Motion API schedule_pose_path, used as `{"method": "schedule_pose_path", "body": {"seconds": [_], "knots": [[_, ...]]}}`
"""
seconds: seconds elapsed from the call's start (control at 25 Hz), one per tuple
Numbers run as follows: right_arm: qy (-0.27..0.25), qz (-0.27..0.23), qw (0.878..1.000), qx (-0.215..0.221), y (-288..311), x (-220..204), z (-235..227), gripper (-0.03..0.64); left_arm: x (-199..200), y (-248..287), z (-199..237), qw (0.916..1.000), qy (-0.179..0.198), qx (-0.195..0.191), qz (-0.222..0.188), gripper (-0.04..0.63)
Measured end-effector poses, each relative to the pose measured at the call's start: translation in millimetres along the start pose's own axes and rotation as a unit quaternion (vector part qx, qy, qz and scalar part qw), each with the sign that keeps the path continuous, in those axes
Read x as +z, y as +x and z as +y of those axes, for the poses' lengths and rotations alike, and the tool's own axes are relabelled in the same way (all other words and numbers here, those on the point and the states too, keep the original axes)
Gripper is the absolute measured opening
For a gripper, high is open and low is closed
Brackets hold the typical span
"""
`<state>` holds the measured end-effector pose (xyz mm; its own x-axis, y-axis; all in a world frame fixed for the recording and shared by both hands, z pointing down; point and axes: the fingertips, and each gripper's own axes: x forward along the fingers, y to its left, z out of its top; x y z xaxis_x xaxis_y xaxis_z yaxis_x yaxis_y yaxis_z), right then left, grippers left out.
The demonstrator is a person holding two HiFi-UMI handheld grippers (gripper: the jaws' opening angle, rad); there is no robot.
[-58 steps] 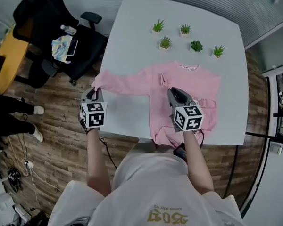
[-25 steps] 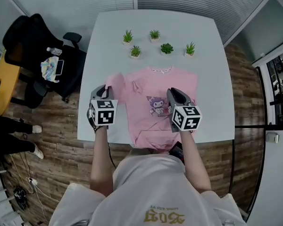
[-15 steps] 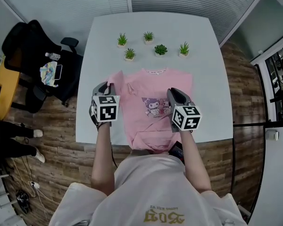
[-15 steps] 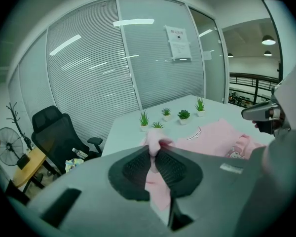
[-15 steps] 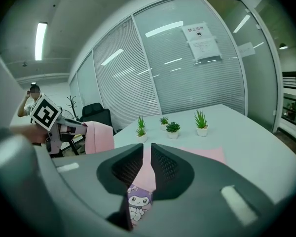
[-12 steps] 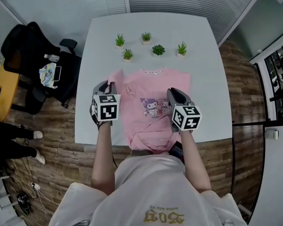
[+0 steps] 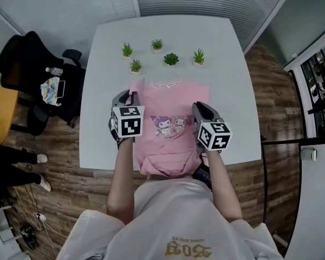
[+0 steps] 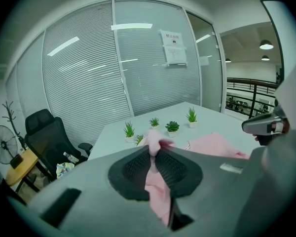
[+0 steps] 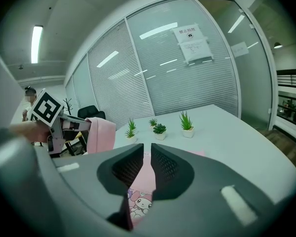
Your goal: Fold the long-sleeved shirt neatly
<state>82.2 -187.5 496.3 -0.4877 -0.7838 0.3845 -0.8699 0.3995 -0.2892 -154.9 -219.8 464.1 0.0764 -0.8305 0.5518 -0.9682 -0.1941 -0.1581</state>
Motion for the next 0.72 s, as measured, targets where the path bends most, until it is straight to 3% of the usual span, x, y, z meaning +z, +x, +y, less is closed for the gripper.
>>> {"method": "schedule_pose_path", "body": {"seconds": [0.36,0.72], "knots": [[0.005,0.015,1.0,0.01,3,-3,-40,0.055,7,30,-52,0.9999,-0.006,0.009,0.004,0.037],[-0.005,0.022,0.999,0.027,8,-1,-61,0.055,-1,60,-111,0.9983,0.053,-0.006,0.025,0.038]]}}
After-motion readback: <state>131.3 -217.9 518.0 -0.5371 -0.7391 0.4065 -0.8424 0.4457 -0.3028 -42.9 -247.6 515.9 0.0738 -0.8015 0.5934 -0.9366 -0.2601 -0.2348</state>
